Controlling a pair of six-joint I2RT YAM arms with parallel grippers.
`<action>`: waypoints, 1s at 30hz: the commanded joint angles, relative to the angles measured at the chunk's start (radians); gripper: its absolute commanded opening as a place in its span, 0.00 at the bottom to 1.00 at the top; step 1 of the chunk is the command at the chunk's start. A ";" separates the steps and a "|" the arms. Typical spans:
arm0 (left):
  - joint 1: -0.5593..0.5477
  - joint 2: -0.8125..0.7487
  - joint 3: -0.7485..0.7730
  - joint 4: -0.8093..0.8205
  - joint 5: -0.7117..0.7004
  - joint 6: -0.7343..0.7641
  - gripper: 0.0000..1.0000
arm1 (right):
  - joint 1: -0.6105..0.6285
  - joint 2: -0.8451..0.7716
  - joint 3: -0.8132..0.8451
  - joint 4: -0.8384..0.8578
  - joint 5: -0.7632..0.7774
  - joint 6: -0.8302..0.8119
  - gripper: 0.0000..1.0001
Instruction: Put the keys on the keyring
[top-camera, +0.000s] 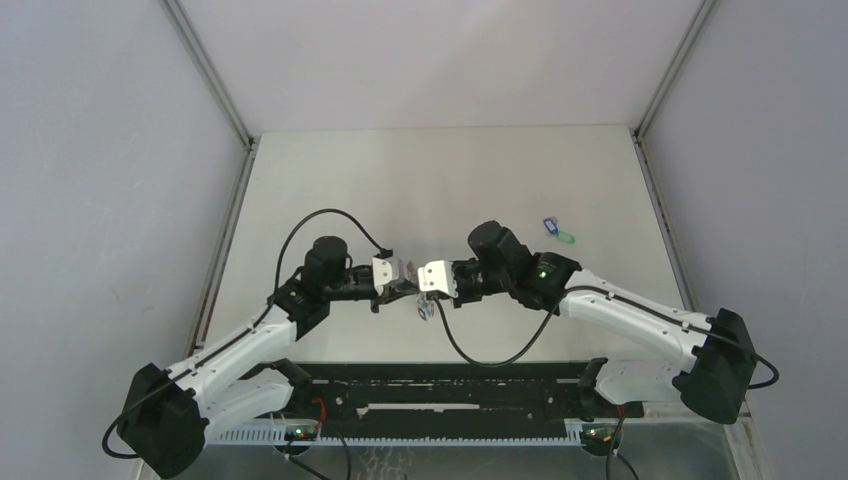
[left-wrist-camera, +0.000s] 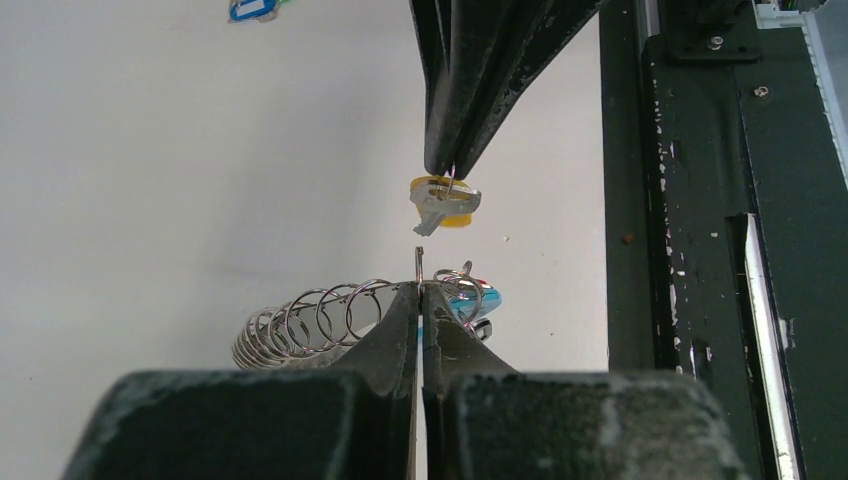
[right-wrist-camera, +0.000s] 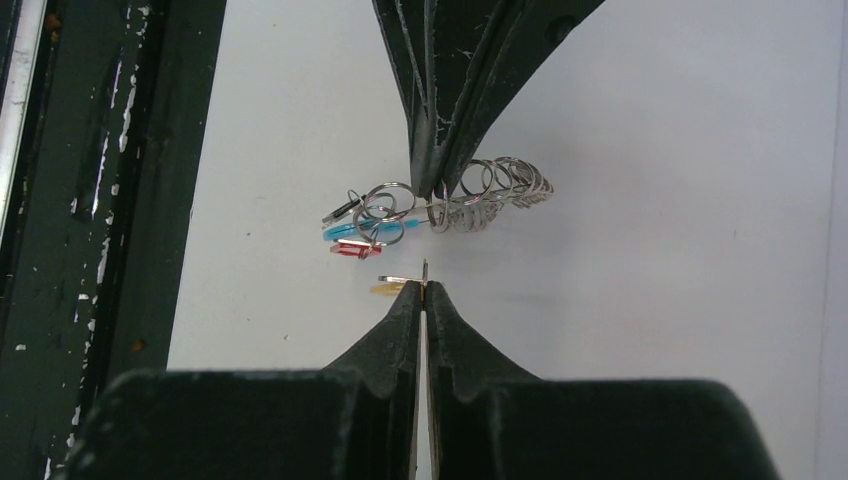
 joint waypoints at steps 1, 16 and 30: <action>-0.004 -0.009 0.065 0.021 0.041 0.014 0.00 | 0.021 0.013 0.059 0.012 0.039 -0.015 0.00; -0.006 -0.014 0.065 0.021 0.043 0.015 0.00 | 0.041 0.038 0.060 0.045 0.045 -0.016 0.00; -0.006 -0.017 0.065 0.020 0.044 0.016 0.00 | 0.046 0.056 0.069 0.056 0.058 -0.011 0.00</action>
